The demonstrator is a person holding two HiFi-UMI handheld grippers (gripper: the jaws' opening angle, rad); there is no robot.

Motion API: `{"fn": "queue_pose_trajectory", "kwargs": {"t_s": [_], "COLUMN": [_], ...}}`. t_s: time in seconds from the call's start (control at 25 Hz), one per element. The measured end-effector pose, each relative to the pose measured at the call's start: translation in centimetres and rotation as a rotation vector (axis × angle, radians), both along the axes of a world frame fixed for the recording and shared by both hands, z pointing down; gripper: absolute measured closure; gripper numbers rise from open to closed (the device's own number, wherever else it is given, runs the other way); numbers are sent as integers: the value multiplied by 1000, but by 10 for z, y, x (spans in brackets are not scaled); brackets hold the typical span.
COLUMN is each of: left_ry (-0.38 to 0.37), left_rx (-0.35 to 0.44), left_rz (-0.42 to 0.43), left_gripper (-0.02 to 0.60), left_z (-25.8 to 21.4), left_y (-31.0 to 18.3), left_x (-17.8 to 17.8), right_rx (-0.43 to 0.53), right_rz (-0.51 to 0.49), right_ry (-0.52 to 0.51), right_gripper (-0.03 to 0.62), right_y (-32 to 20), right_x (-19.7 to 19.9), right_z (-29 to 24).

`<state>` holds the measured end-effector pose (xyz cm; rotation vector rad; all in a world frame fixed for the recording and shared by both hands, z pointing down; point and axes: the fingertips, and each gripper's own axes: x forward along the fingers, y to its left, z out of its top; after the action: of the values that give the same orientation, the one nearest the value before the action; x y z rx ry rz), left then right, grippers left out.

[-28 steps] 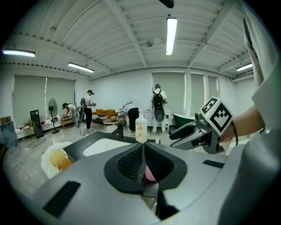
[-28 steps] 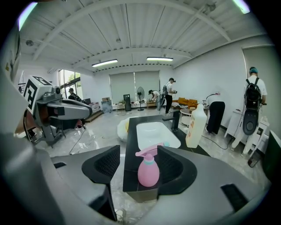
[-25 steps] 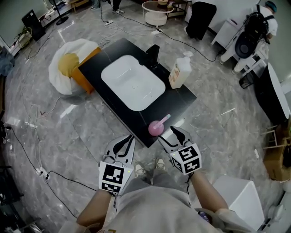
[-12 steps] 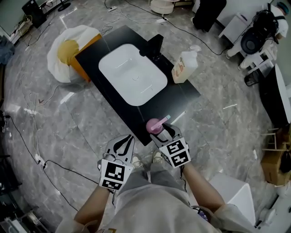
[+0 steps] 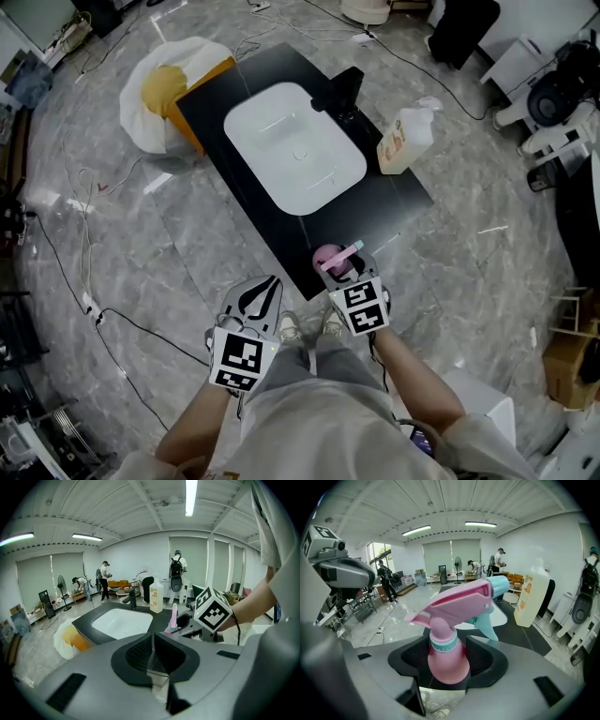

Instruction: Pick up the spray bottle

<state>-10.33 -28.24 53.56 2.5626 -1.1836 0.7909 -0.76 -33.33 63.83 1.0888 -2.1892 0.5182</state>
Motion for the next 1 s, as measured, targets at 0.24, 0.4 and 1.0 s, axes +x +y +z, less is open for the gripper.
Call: {"fn": "queue_pose_trajectory", "kwargs": {"t_s": [0.24,0.4,1.0], "left_ry": [-7,1,25], "left_rx": [-5,31,330], "left_rz": [-51,-91,-202], "left_gripper": [548,548,548], "left_z": [-2,-19,-160], "left_y": [14,13,10], "left_x": [-7,-9,-29], "right_rx": [12,79,412], "right_rz": [-50,-79,-165], "right_ry": [-13,-44,-231], "right_gripper": [335,338,338], "right_y": [-2,-5,24], "right_x": [-5,-11,-7], "right_z": [-8,-50,-298]}}
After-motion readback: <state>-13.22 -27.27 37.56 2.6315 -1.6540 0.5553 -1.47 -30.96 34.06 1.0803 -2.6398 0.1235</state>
